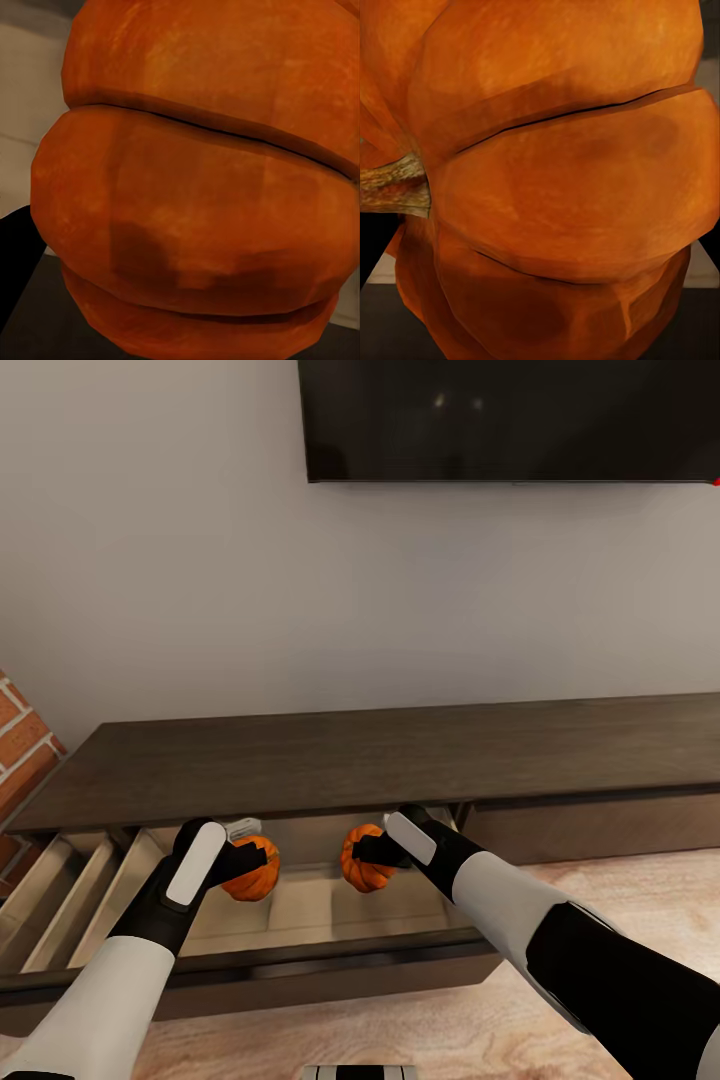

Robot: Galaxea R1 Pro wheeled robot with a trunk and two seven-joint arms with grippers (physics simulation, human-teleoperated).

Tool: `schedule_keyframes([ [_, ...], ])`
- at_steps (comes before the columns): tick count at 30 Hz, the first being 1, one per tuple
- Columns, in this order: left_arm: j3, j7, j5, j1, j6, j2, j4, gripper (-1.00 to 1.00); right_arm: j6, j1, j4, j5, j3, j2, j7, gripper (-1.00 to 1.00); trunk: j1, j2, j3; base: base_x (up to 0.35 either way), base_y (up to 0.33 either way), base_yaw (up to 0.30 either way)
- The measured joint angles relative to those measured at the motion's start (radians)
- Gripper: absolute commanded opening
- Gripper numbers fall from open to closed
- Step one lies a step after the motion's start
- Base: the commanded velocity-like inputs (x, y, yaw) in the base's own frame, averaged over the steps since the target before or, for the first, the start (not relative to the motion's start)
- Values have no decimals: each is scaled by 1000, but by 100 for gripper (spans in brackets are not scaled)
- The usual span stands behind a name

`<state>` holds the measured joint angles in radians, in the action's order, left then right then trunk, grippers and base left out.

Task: Place each of the two pumpkins and all three candles from the living room inside a cabinet in the living room (use any cabinet), then make sure every cabinet is closed, and position the cauldron so it is next to a table in the living room.

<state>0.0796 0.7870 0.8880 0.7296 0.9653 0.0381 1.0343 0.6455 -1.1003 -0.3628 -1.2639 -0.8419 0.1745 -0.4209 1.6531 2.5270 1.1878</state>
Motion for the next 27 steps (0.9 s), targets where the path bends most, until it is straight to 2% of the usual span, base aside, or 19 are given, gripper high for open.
schedule_keyframes([
  [6, 0, 0, 0, 0, -1, -5, 0, -100, 0, 0, 1, 0, 0, 0, 1, -100, 0, 0, 0, 4, 0, 0],
  [21, 0, 0, -2, 0, 1, -7, 0, -100, -1, 0, 1, 0, -13, 0, 0, -100, 7, 3, 58, 0, 0, 0],
  [27, 0, 0, -1, 0, 0, -7, 0, -100, -2, 0, 1, 0, -14, 0, 1, -100, 7, 4, 58, 0, 0, 0],
])
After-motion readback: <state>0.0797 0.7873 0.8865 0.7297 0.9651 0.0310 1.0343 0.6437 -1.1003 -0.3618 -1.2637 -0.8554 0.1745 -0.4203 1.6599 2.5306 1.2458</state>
